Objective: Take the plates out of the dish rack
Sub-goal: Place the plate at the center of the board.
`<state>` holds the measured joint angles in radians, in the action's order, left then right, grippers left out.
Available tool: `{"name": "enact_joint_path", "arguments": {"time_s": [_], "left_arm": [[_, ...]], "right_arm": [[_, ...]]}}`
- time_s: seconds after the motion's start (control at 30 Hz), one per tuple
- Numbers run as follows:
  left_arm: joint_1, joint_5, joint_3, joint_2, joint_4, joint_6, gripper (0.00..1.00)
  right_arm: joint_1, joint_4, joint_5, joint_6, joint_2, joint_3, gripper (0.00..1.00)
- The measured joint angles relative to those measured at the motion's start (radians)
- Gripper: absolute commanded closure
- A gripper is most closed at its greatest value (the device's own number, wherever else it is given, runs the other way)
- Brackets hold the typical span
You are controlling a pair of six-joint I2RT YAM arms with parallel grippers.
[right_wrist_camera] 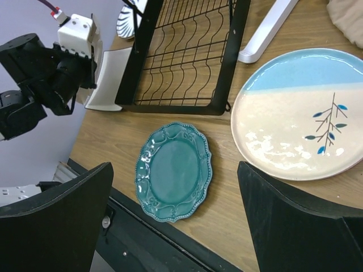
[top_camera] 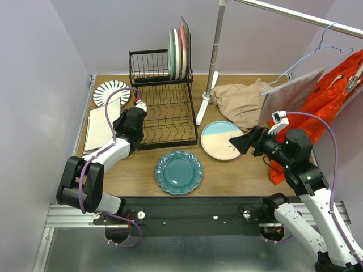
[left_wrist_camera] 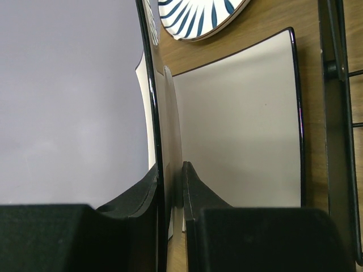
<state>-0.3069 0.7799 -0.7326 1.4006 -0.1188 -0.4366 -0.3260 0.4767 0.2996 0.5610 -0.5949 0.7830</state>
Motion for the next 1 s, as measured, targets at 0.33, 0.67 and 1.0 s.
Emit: {"name": "enact_joint_path", "arguments": {"time_s": [0.33,0.67,1.0], "left_arm": [[-0.001,0.092,0.0,0.103,-0.073,-0.032,1.0],[-0.009,0.135,-0.024,0.192,-0.095,-0.052,1.0],[-0.016,0.143,-0.024,0.265,-0.094,-0.055,1.0]], "right_arm": [[0.0,0.037,-0.008,-0.014,0.006,0.017,0.01],[0.0,0.045,-0.018,-0.013,0.014,0.018,0.01],[0.0,0.06,-0.027,-0.014,0.029,0.029,0.01]]}}
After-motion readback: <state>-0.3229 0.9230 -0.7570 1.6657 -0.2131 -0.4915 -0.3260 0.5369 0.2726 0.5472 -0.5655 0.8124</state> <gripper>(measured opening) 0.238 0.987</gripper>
